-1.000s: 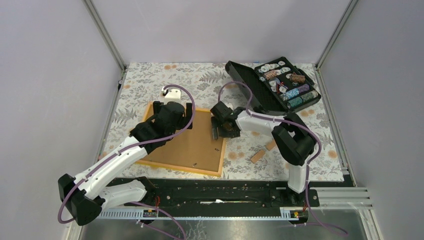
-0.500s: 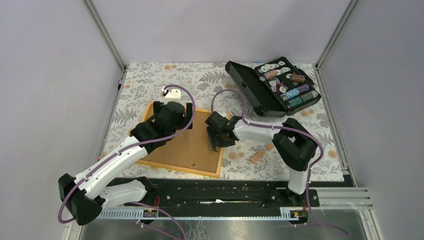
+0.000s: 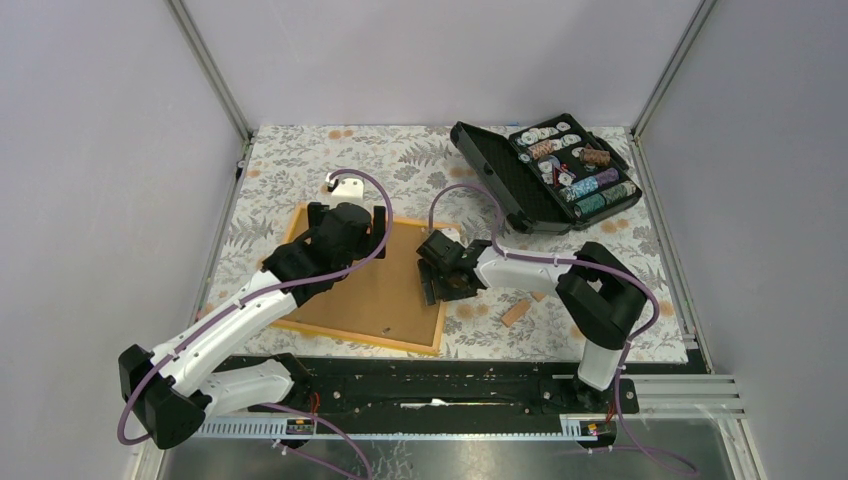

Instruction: Put the photo into the frame

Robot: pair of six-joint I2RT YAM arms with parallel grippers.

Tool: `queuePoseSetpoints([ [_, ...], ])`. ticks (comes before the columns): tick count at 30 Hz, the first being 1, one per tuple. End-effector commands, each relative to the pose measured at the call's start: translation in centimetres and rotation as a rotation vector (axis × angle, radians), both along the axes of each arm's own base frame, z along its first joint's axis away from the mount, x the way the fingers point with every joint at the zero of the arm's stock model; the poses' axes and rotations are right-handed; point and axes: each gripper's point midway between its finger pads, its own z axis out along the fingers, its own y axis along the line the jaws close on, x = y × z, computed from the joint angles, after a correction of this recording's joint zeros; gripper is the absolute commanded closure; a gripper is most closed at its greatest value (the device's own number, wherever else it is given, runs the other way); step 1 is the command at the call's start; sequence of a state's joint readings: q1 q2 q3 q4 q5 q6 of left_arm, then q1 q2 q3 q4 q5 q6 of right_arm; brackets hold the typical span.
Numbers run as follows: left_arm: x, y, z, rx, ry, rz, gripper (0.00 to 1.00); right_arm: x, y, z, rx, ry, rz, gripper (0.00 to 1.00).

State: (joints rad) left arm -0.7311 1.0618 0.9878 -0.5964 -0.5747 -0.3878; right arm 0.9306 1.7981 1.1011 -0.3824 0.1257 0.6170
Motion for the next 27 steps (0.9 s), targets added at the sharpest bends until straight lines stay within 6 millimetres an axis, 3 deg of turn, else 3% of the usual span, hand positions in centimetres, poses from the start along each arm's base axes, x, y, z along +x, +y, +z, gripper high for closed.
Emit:
queuePoseSetpoints([
  [1, 0.5, -0.1, 1.0, -0.02, -0.03, 0.0, 0.01, -0.3, -1.3, -0.6, -0.068, -0.002, -0.039, 0.29],
  [8, 0.5, 0.0, 1.0, -0.023, -0.031, 0.001, 0.01, 0.7, -0.6, -1.0, -0.072, -0.006, -0.134, 0.39],
  [13, 0.4, -0.1, 1.0, -0.026, -0.03, -0.002, 0.01, 0.4, -0.9, -1.4, -0.075, 0.011, -0.199, 0.55],
  [24, 0.3, 0.0, 1.1, -0.03, -0.034, -0.002, 0.01, -0.2, -0.4, -2.0, -0.033, 0.066, -0.307, 1.0],
  [27, 0.3, 0.0, 1.2, -0.032, -0.035, -0.004, 0.01, 0.3, -0.2, -1.7, -0.035, 0.046, -0.302, 1.0],
])
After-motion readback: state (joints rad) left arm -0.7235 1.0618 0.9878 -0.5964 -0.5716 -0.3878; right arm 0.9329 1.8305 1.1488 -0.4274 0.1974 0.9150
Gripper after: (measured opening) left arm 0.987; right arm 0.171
